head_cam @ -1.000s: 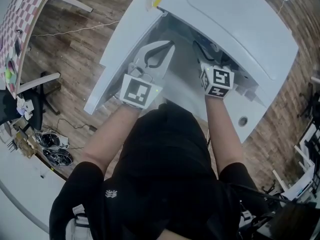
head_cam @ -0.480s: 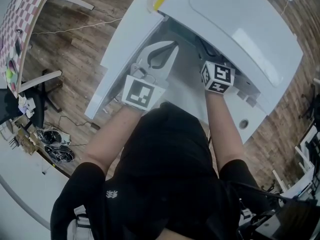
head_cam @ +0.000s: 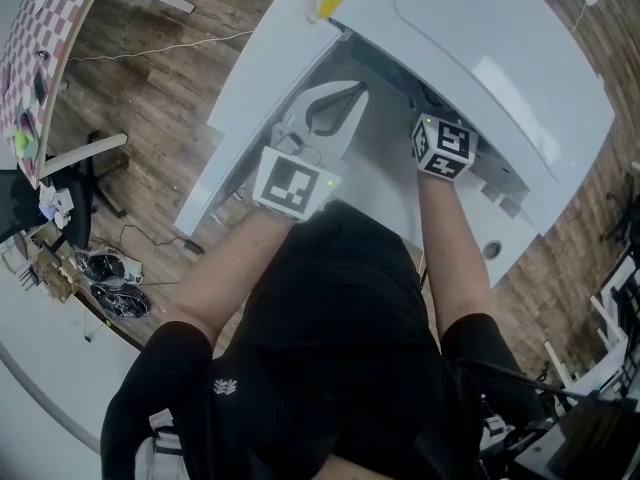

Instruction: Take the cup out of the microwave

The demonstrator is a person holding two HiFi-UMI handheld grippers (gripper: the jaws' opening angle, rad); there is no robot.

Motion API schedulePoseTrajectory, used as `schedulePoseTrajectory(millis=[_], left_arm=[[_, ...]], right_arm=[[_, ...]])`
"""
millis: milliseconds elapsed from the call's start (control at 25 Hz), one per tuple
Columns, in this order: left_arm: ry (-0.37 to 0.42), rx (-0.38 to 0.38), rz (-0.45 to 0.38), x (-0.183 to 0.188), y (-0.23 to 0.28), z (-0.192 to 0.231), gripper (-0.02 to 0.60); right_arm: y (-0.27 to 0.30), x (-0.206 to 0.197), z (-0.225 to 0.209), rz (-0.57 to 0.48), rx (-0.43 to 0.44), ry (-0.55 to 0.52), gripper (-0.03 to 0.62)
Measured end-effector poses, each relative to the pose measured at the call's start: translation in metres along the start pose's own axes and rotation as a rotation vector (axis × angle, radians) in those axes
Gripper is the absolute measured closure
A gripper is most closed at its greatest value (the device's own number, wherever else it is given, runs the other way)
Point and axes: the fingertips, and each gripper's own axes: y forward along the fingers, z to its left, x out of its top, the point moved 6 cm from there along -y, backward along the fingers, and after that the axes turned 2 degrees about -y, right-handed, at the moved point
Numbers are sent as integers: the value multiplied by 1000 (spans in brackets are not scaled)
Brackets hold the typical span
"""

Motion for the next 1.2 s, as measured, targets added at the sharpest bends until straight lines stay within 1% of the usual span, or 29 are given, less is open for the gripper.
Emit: schedulePoseTrajectory(millis=[80,160,280,520,840,1040,1200], left_arm=[[-2,9,1,0,-1,3,580],[-8,14,5,-1,-2,4,580],[-18,18,11,-4,-3,3,580],[-2,25,20,-6,-11,3,580],[3,33,5,3,-21,-1,580],[-2,46,-6,14,-26,-3,580],[5,47,-3,22,-33,-5,580]], right_arm=[[0,0,0,2,3,-8,197],[0,0,0,5,9,-11,200],[-1,0,-2,4,13,-11,201],[-8,-2,1,-3,15,11,203],[-20,5,5,-4,14,10,203],[-33,14,13,-2,32,-6,203],[-46,17,19,4,33,2,203]])
